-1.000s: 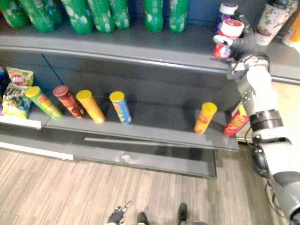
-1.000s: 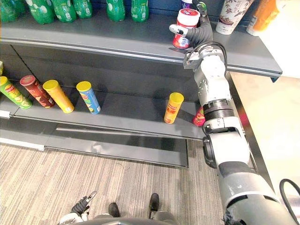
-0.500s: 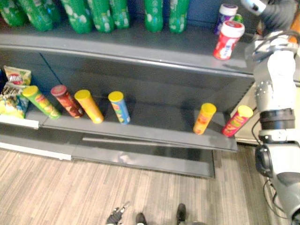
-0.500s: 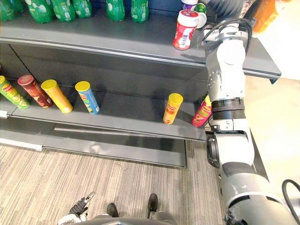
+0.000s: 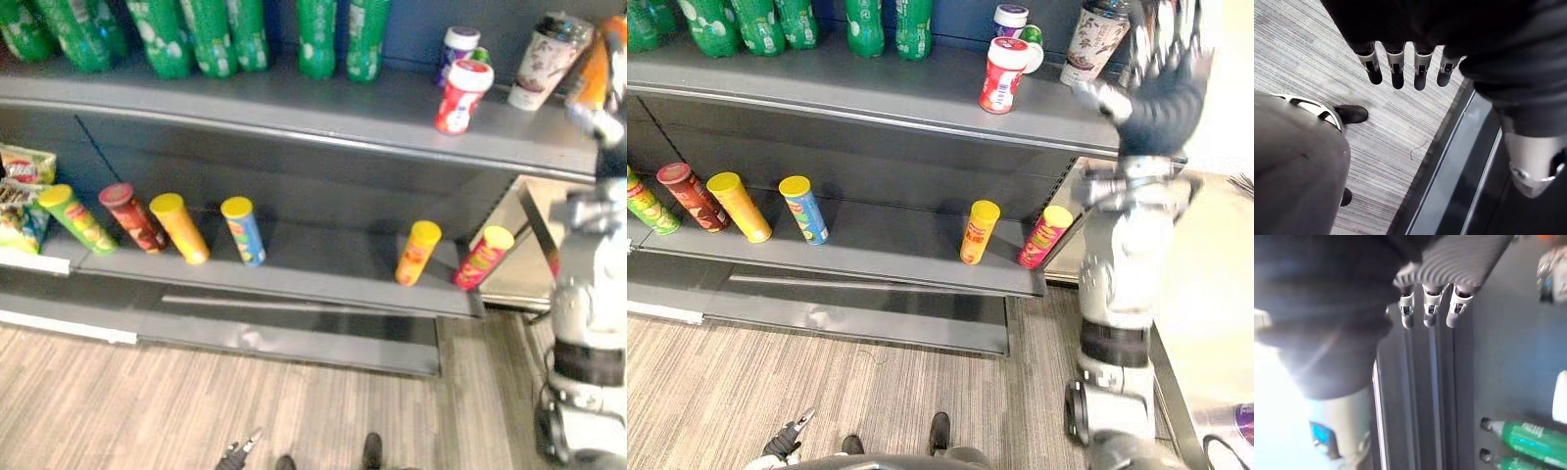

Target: Put the gum and the chips on the shelf.

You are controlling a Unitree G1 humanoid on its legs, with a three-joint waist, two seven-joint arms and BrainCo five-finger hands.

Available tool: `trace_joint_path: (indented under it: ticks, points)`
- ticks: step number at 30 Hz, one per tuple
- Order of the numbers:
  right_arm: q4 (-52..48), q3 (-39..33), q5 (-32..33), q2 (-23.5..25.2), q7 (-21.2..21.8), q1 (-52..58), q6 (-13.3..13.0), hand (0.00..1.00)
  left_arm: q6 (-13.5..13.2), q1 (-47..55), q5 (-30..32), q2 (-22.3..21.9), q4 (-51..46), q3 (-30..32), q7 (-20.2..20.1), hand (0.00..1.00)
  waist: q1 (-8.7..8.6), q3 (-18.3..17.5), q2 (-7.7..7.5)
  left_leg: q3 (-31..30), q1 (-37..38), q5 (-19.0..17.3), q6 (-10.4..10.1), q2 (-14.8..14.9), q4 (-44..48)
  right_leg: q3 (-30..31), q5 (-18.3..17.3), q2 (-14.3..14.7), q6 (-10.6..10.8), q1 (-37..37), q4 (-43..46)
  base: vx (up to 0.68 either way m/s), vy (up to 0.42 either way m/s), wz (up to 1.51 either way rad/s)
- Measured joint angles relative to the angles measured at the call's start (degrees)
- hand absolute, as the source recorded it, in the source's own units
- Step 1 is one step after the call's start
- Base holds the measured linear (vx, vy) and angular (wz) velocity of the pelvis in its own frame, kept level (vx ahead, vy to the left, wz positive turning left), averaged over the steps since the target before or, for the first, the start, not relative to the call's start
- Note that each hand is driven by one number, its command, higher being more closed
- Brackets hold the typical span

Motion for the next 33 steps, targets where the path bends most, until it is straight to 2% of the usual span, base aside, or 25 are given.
trace_joint_path:
  ticks: [3,7,8,10,12,14,15,18,20,23,27,29,33]
  points:
    - [-4.4,-2.5,1.9,3.9,2.9,13.2,-0.6,0.0,0.0,1.5,0.1,0.0,0.2,0.7,0.2,0.0,-1.56,-1.2,-0.05,0.3,0.0,-0.1,-0.2,0.0,0.0,0.3,0.0,0.0,0.0,-0.2,0.0,0.02,0.0,-0.07]
    - [-6.4,-2.4,3.3,9.2,6.1,26.7,-0.9,0.0,-0.1,1.9,0.1,-0.3,0.2,1.9,0.2,0.0,-2.18,-2.0,-0.06,1.4,0.3,-0.6,-0.8,-0.1,0.0,1.5,0.0,0.1,0.0,-0.4,0.0,0.0,0.002,-0.15]
    - [-6.4,-1.0,3.3,10.6,7.5,29.9,-0.9,0.0,-0.2,2.4,0.2,-0.3,0.2,2.0,0.2,0.0,-2.97,-2.3,-0.04,1.6,0.3,-0.7,-1.0,-0.1,0.0,1.5,-0.2,0.0,-0.3,-0.5,0.1,-0.02,-0.001,-0.07]
    - [-5.9,1.9,3.2,12.4,9.4,34.6,-1.0,0.0,-0.4,2.6,0.2,-0.4,0.2,2.3,0.1,0.0,-3.19,-2.4,-0.09,2.2,0.6,-0.8,-1.0,-0.1,0.0,1.9,-0.2,0.0,-0.3,-0.6,0.4,-0.02,-0.003,-0.15]
    - [0.3,7.2,3.1,14.2,11.2,38.6,-0.8,0.0,-1.4,2.8,0.2,-0.5,0.2,2.3,0.1,0.0,-3.03,-2.6,-0.32,3.5,1.0,-0.9,-1.1,-0.1,0.0,3.3,-0.3,0.2,-0.4,-1.6,1.5,-0.03,-0.006,-0.31]
    - [8.0,9.7,2.0,15.1,12.3,40.0,0.1,0.0,-1.6,2.8,0.2,-0.5,0.2,2.2,0.1,0.0,-2.87,-2.6,-0.15,4.7,1.1,-1.1,-0.8,-0.2,0.0,3.8,-0.2,0.1,-0.3,-1.6,1.7,-0.03,-0.001,-0.25]
    - [10.9,10.1,0.5,15.5,12.2,40.2,0.4,0.0,-1.8,2.8,0.3,-0.6,0.2,2.2,0.2,0.0,-2.88,-2.7,-0.04,4.9,1.2,-1.1,-0.7,-0.3,0.0,3.9,-0.2,0.0,-0.3,-1.6,1.7,-0.03,0.008,-0.21]
    - [28.1,10.3,-6.4,16.2,11.3,39.8,1.3,0.0,-2.2,2.6,0.3,-1.2,0.4,2.2,0.2,0.0,-2.42,-3.1,0.62,6.1,1.2,-1.6,-0.1,-0.7,0.0,4.7,0.0,-0.2,-0.1,-2.0,1.8,-0.02,0.013,-0.17]
    - [39.3,10.0,-8.2,16.2,10.3,39.9,2.3,0.0,-2.2,2.5,0.3,-1.6,0.3,2.1,0.7,0.0,-1.73,-3.2,1.08,6.2,1.2,-1.7,0.0,-0.9,0.0,4.7,0.0,-0.4,0.0,-2.0,1.7,0.0,0.003,-0.05]
    - [51.0,8.6,-8.5,16.3,8.9,38.8,3.0,0.0,-2.2,2.2,0.2,-1.8,0.4,2.1,1.0,0.0,-1.32,-3.0,1.69,6.1,1.4,-1.8,0.0,-0.9,0.0,4.6,0.0,-0.5,0.0,-1.8,1.7,0.01,-0.001,0.01]
    - [68.2,1.3,-8.5,16.1,5.9,34.3,3.1,0.0,-2.4,2.0,0.2,-2.3,1.3,1.8,1.6,0.0,-1.18,-2.4,2.78,6.1,2.9,-2.3,-0.2,-1.1,0.0,4.5,-0.2,-0.6,0.3,-0.1,1.2,0.0,0.0,0.0]
    - [72.8,-1.0,-8.4,16.1,4.7,33.9,3.2,0.0,-2.5,2.0,0.2,-2.6,1.3,1.8,2.0,0.0,-0.9,-2.2,3.36,6.1,3.2,-2.6,-0.3,-1.1,0.0,4.5,-0.3,-0.7,0.4,0.3,1.0,0.0,0.0,0.0]
    - [74.6,-1.7,-8.0,16.2,4.7,34.5,3.5,0.0,-2.5,2.1,0.2,-3.5,1.3,1.8,2.5,0.0,-0.77,-1.5,4.22,6.1,3.5,-3.1,-0.1,-1.4,0.0,4.4,-0.6,-1.0,0.8,0.7,1.0,0.0,0.0,0.01]
